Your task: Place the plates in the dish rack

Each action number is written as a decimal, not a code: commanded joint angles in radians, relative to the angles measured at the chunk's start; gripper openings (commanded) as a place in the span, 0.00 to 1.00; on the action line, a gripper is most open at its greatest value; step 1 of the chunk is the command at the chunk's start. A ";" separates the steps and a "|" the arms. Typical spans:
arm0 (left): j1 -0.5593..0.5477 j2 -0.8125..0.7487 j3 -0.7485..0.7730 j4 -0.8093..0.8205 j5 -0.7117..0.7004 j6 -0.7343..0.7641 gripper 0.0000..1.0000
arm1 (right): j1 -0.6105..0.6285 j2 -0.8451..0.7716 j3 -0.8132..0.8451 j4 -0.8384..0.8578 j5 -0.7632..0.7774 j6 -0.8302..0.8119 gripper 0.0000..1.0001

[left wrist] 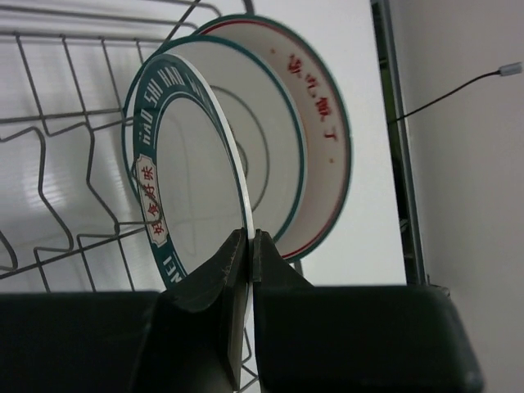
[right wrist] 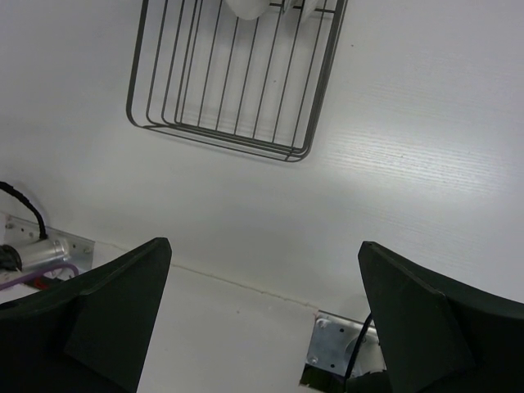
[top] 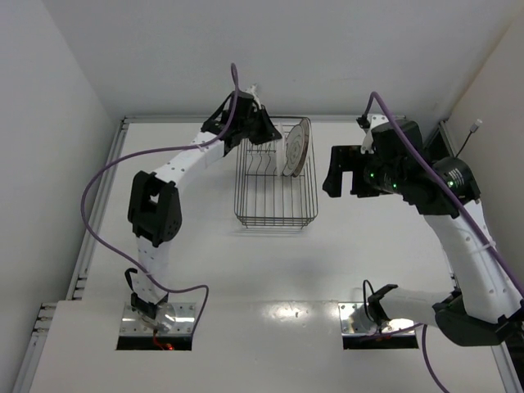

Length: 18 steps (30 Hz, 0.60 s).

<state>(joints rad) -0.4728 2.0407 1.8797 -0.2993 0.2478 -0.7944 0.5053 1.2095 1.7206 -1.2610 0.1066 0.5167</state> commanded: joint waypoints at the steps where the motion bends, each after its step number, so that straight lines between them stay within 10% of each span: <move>1: -0.017 0.015 0.033 0.027 -0.008 0.003 0.00 | -0.005 0.004 0.010 0.005 0.021 0.003 0.97; 7: -0.029 0.053 0.072 -0.003 -0.031 0.041 0.20 | -0.005 0.022 0.010 0.014 0.041 0.014 0.98; 13: -0.029 0.029 0.111 0.006 -0.019 -0.002 1.00 | -0.005 0.032 0.033 0.000 0.090 0.038 0.99; 18: -0.029 -0.042 0.180 -0.079 -0.014 0.015 1.00 | -0.005 0.051 0.074 -0.040 0.179 0.057 0.99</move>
<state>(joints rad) -0.4950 2.0949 1.9965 -0.3546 0.2302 -0.7868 0.5053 1.2549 1.7416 -1.2819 0.2054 0.5461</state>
